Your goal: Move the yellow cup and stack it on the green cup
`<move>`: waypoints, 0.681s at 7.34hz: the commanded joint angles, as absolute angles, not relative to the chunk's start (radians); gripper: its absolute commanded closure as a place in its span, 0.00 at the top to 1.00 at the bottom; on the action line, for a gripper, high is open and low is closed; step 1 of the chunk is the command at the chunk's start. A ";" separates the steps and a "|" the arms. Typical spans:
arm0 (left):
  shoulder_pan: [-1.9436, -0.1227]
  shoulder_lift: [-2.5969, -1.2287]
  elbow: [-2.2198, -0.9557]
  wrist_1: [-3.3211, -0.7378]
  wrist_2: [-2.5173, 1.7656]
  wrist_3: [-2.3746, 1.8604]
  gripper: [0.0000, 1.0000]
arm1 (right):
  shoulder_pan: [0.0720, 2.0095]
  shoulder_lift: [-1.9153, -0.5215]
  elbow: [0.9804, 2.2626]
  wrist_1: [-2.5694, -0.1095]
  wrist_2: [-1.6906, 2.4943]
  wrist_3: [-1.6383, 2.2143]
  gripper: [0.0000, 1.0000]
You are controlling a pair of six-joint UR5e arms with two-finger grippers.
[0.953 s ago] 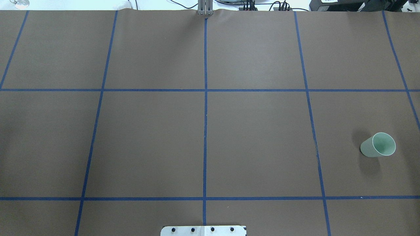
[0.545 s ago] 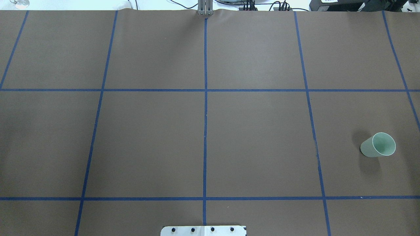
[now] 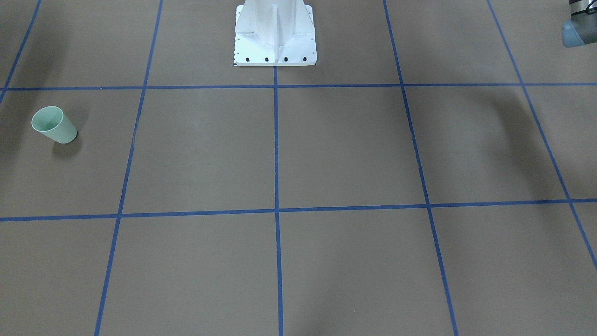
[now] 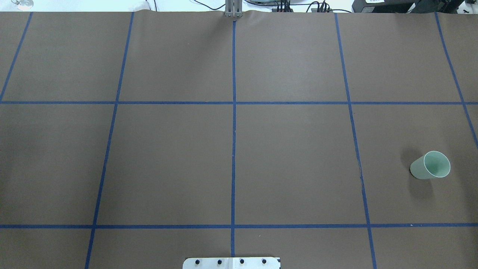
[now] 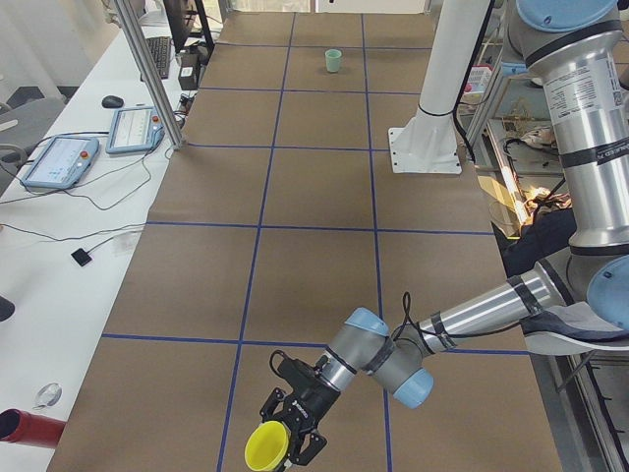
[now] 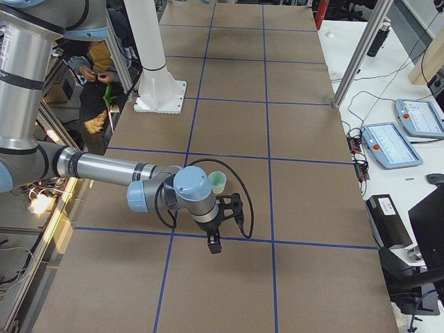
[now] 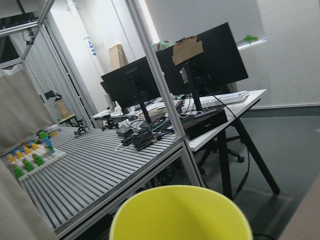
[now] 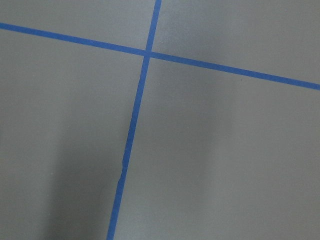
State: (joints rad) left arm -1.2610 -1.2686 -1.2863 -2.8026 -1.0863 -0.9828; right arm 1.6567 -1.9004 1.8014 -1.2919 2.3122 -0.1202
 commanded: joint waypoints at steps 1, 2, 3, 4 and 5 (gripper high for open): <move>-1.259 -1.287 -1.296 -2.972 -1.138 -0.942 0.45 | 1.657 -1.887 1.798 -1.293 2.313 -0.120 1.00; -1.259 -1.316 -1.301 -3.055 -1.175 -0.886 0.45 | 1.657 -1.887 1.795 -1.293 2.315 -0.120 1.00; -1.259 -1.339 -1.310 -3.091 -1.208 -0.821 0.45 | 1.657 -1.885 1.798 -1.293 2.316 -0.120 1.00; -1.261 -1.360 -1.348 -3.133 -1.292 -0.784 0.45 | 1.657 -1.885 1.795 -1.293 2.318 -0.118 1.00; -1.261 -1.362 -1.432 -3.170 -1.447 -0.755 0.45 | 1.657 -1.885 1.795 -1.293 2.318 -0.118 1.00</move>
